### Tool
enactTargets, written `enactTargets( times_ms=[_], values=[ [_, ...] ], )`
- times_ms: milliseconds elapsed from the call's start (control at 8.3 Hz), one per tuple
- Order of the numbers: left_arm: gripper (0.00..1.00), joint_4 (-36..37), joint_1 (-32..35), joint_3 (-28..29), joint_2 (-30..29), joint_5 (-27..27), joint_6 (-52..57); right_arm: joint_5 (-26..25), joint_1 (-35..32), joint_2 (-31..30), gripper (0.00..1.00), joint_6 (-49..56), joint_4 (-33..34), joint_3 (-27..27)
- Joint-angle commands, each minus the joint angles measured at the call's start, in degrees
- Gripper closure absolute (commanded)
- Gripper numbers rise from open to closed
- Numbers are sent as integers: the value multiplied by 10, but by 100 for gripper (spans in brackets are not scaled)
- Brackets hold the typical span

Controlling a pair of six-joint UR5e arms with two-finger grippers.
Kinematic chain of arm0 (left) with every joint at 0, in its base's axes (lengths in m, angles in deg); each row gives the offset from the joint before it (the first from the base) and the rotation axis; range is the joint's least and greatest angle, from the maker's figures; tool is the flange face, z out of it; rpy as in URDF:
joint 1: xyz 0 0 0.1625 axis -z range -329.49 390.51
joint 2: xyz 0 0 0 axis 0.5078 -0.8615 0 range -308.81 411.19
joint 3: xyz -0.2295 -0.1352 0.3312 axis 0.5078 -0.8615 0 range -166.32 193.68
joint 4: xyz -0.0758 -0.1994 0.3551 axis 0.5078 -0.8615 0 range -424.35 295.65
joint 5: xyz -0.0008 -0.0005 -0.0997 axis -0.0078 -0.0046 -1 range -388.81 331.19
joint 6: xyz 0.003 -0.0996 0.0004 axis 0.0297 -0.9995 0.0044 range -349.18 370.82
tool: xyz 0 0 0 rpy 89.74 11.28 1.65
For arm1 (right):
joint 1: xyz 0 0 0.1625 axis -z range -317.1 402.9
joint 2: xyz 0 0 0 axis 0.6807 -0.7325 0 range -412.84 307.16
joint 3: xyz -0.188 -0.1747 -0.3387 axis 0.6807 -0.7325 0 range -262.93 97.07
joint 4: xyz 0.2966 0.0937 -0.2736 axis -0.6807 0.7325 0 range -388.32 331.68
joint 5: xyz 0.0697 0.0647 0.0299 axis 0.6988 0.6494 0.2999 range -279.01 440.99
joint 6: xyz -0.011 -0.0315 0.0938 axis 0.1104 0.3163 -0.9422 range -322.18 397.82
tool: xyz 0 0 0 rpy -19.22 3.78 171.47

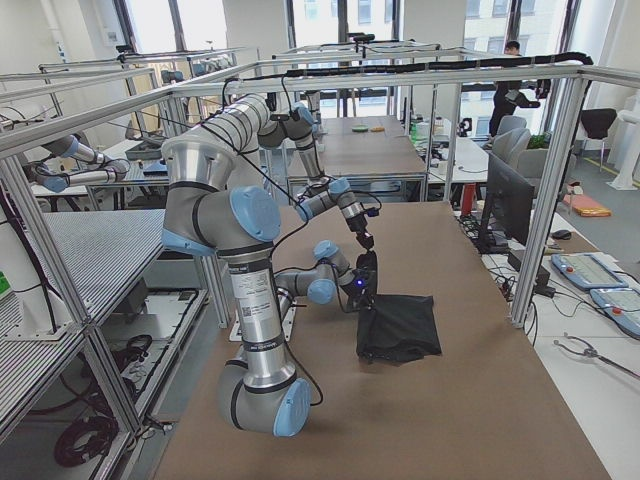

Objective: Fold clothes
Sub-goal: 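Lift the near end with both grippers and fold it away from the robot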

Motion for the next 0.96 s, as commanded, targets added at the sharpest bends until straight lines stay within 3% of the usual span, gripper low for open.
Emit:
enactTargets(
  times_ms=[0, 482, 843],
  values=[
    [100, 5, 51, 87, -48, -5, 44, 14, -46, 34, 100, 28, -1, -52],
    [100, -4, 78, 244, -137, -6, 83, 14, -72, 126, 100, 42, -5, -202],
    [100, -58, 99, 379, -182, -5, 128, 14, -87, 129, 100, 66, -52, -273]
  ],
)
